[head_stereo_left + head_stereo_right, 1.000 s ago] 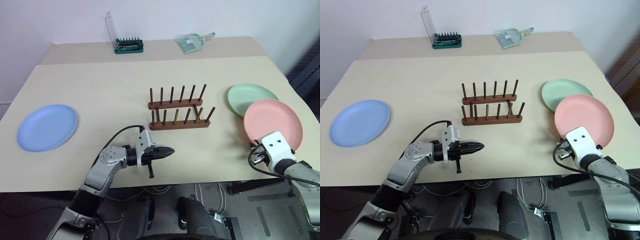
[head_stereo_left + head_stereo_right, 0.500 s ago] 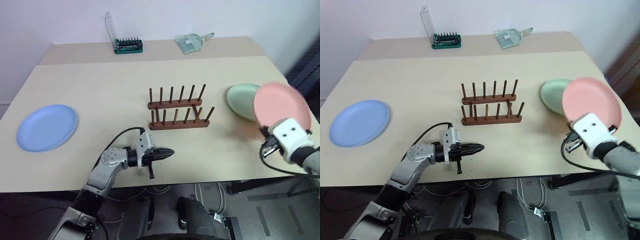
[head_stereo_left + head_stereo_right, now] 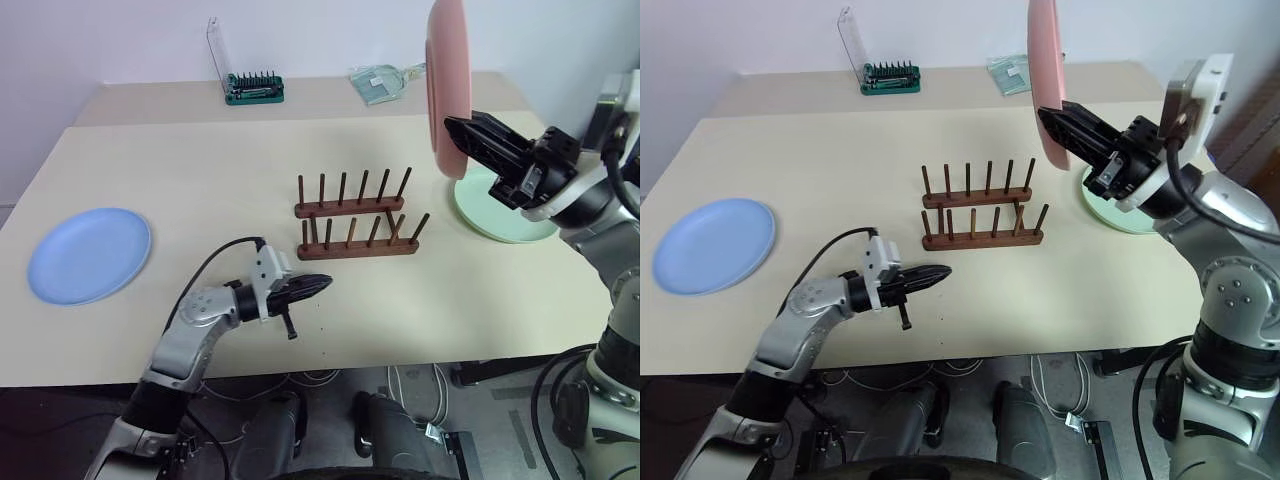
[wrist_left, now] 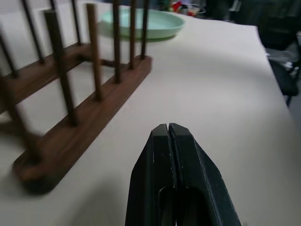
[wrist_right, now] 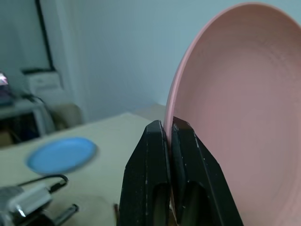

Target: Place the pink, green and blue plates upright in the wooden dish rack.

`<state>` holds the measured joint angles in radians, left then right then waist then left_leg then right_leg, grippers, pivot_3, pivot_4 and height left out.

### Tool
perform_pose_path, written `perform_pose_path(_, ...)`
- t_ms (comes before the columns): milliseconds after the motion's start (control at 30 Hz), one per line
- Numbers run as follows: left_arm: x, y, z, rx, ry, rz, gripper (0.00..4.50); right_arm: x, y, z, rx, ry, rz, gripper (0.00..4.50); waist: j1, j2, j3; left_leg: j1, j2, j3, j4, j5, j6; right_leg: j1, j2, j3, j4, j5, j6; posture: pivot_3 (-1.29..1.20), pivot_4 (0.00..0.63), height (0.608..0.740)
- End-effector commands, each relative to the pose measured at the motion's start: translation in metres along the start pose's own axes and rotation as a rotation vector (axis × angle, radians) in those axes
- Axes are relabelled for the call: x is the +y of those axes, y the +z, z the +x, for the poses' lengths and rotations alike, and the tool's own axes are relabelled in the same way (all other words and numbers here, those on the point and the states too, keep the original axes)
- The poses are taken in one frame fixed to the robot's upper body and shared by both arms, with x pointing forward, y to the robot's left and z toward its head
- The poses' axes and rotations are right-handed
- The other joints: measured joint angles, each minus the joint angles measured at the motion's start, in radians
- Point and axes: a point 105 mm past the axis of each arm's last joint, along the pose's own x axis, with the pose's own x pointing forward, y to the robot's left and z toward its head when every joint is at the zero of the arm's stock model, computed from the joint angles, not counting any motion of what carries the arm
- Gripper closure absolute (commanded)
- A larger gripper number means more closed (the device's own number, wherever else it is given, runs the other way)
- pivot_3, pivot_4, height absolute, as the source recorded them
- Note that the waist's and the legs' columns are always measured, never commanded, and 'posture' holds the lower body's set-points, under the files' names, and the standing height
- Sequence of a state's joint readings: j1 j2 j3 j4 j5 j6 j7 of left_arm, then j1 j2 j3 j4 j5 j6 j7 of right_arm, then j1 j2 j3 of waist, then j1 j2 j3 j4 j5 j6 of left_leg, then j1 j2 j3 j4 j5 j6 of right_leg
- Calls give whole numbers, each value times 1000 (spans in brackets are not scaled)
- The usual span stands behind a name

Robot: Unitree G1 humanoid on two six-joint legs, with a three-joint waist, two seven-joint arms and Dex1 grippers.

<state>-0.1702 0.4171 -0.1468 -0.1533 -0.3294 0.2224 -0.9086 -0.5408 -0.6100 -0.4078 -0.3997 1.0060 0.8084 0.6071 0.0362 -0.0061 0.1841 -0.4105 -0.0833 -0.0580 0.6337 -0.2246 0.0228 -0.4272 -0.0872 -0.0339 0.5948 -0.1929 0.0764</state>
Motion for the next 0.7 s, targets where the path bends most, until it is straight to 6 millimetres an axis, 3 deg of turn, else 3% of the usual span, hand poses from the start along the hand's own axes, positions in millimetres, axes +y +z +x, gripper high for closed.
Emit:
perform_pose_path(33, -1, 18, -11, -41, 18, 18, 4500, 2, 0, 1, -14, 47, 49, 4464, 2, 0, 0, 0, 0, 0, 0, 0, 0, 0, 0, 0, 0, 0, 0, 0, 150, 740)
perform_pose_path(267, -1, 22, -24, -26, 44, 23, 4500, -11, -15, 1, 11, 58, 144, 4464, 1, 1, 0, 0, 0, 0, 0, 0, 0, 0, 0, 0, 0, 0, 0, 0, 150, 740)
perform_pose_path(700, -5, 25, -23, -15, 50, 20, 4500, -19, -35, -1, 24, 67, 296, 4464, 1, 1, 0, 0, 0, 1, -1, 0, 0, -1, 0, 0, 0, 0, 0, 0, 150, 740)
